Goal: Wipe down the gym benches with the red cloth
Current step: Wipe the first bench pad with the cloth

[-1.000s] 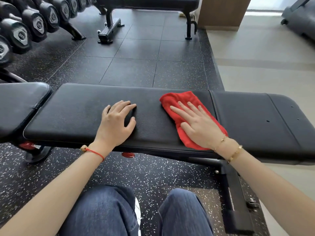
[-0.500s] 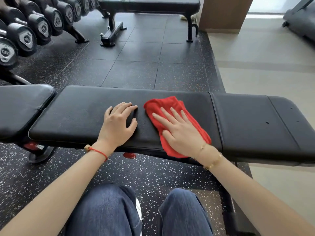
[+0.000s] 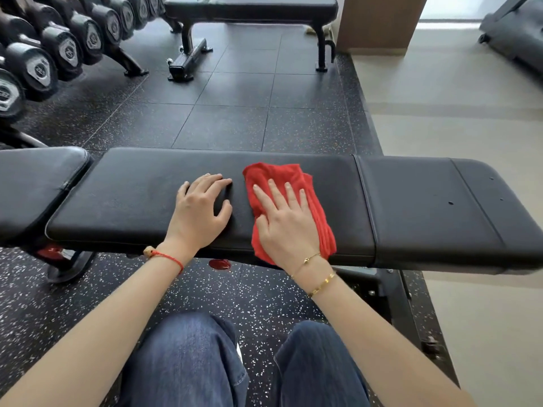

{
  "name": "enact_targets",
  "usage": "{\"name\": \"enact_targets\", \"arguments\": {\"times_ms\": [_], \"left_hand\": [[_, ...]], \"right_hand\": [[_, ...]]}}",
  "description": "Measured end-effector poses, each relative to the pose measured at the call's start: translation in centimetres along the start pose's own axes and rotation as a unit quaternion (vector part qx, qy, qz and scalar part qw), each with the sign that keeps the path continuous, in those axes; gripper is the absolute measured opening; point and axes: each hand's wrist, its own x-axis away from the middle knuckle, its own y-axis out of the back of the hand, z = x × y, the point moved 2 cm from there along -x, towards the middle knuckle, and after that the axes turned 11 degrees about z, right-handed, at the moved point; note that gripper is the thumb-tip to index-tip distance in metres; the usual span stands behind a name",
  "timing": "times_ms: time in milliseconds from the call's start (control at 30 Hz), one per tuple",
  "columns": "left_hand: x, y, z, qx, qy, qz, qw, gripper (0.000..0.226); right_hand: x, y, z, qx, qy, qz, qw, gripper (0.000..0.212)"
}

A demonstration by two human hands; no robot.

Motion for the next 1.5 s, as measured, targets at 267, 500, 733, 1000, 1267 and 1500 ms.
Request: {"name": "enact_targets", "arguments": {"times_ms": [267, 500, 733, 1000, 1267, 1500], "left_hand": [[0.1, -0.1, 0.3, -0.002, -0.008, 0.009, 1.000, 0.045], [0.0, -0.1, -0.1, -0.009, -0.005, 0.011, 1.000, 0.044], [-0.1, 0.1, 0.1, -0.012, -0.006, 0.001, 1.000, 0.043], [-0.1, 0.1, 0.2, -0.007, -0.010, 0.001, 1.000, 0.043], [0.1, 0.3, 0.0, -0.009, -0.011, 0.003, 1.000, 0.042], [0.1, 0.1, -0.1, -0.030, -0.006, 0.028, 0.999, 0.045]], "right_hand": [[4.1, 1.5, -8.4, -0.004, -0.050, 0.003, 0.999, 0.060], [-7.3, 3.8, -11.5, -0.038, -0.096, 0.095, 0.990, 0.056], [-5.9, 2.2, -5.8, 0.000, 0.021, 0.086, 0.996, 0.057], [1.0, 2.4, -10.0, 0.027, 0.033, 0.042, 0.998, 0.059], [-2.3, 4.1, -14.5, 0.000, -0.115, 0.040, 0.992, 0.057], [3.4, 3.4, -15.3, -0.037, -0.058, 0.018, 0.997, 0.058]]}}
